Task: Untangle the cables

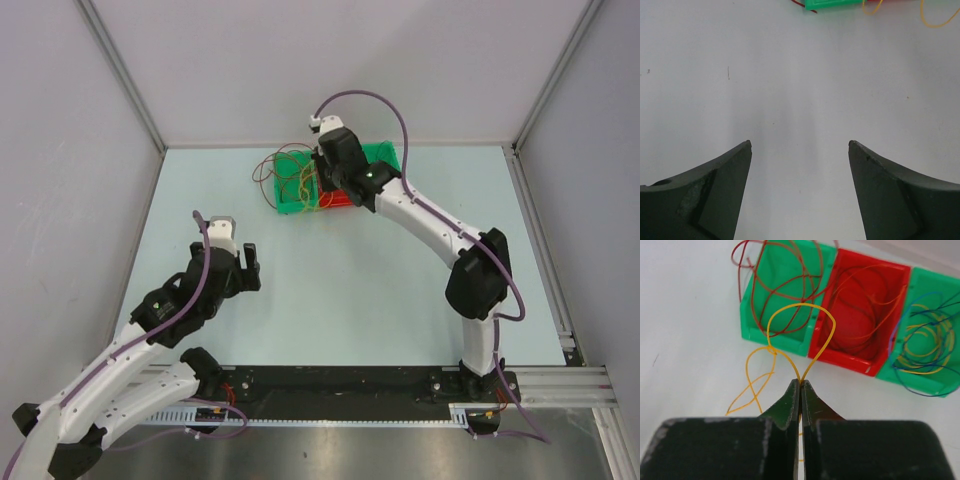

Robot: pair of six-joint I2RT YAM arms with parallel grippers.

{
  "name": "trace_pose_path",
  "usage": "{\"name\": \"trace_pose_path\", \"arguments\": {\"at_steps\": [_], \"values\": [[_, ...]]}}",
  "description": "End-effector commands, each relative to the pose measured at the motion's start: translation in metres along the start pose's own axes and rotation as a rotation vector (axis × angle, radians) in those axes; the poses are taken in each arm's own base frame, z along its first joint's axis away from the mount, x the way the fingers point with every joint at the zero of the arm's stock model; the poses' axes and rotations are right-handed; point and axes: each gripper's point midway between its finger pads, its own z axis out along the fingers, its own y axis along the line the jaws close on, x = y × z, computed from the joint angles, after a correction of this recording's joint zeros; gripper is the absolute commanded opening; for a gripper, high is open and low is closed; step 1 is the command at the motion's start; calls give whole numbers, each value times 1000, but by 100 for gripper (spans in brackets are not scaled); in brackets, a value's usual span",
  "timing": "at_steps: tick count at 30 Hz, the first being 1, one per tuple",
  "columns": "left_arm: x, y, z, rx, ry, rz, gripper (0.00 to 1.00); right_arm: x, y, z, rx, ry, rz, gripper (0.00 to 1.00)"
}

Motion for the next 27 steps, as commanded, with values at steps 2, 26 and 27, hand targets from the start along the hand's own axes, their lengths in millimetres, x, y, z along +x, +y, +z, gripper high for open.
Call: {"name": "trace_pose_path", "arguments": {"at_steps": [2, 26, 27], "values": [[-8, -3, -2, 17, -19, 4, 83, -72, -34, -21, 90, -170, 53, 0], [-6, -4, 1, 10, -5, 13, 83, -101, -131, 71, 471, -509, 222, 0], [-5, -4, 1, 11, -4, 15, 83, -96, -132, 80, 460, -497, 237, 0]]}}
